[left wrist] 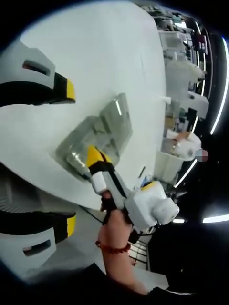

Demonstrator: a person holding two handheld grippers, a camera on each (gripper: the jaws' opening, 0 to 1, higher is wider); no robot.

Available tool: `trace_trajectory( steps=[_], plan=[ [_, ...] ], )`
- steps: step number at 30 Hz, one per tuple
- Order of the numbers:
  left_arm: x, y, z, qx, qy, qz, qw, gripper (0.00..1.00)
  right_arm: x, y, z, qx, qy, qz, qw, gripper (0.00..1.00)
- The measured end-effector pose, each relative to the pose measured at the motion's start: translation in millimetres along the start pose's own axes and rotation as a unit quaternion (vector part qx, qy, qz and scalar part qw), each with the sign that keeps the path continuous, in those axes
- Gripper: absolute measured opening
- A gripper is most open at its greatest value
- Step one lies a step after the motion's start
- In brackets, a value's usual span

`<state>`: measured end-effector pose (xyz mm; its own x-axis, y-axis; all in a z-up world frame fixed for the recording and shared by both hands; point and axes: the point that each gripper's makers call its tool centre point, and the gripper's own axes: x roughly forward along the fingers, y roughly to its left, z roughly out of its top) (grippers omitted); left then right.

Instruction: Insert the divider into the dual guide fixture by aligning both edges with the guide slots and pushing it downward to the bottom, including one-sided entry, uneven engagement, binding, and posture correction.

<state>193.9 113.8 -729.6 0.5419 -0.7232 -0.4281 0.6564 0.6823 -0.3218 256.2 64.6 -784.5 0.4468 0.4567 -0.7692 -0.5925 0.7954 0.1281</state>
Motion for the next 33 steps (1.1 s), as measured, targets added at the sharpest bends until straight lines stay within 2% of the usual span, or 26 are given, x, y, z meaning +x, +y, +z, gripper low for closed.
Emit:
trace_trajectory(
  steps=[6,12,14,20,23,33],
  plan=[
    [0.3,-8.1,2.5,0.001,-0.003,0.000,1.0000,0.91,-5.6,2.2,-0.2,-0.004,-0.003,0.007,1.0000,0.11],
    [1.2,-19.2,3.2,0.022,0.012,0.004,0.9997,0.91,-13.7,-1.3,1.8,-0.005,-0.009,0.010,0.9999,0.15],
    [0.2,-21.8,6.2,0.019,0.003,0.005,0.9998,0.92,-15.9,-0.6,3.8,-0.006,-0.018,0.015,0.9997,0.16],
    [2.4,-32.3,10.4,0.027,0.005,0.007,0.9996,0.92,-22.3,3.7,4.8,-0.007,-0.036,0.027,0.9990,0.20],
    [0.4,-36.0,13.9,0.031,-0.002,0.013,0.9994,0.93,-25.2,6.3,6.9,-0.022,-0.048,0.032,0.9981,0.22],
    [-4.1,-42.4,13.9,0.030,0.000,0.031,0.9991,0.94,-36.4,9.5,10.5,-0.025,-0.072,0.053,0.9957,0.28]
  ],
)
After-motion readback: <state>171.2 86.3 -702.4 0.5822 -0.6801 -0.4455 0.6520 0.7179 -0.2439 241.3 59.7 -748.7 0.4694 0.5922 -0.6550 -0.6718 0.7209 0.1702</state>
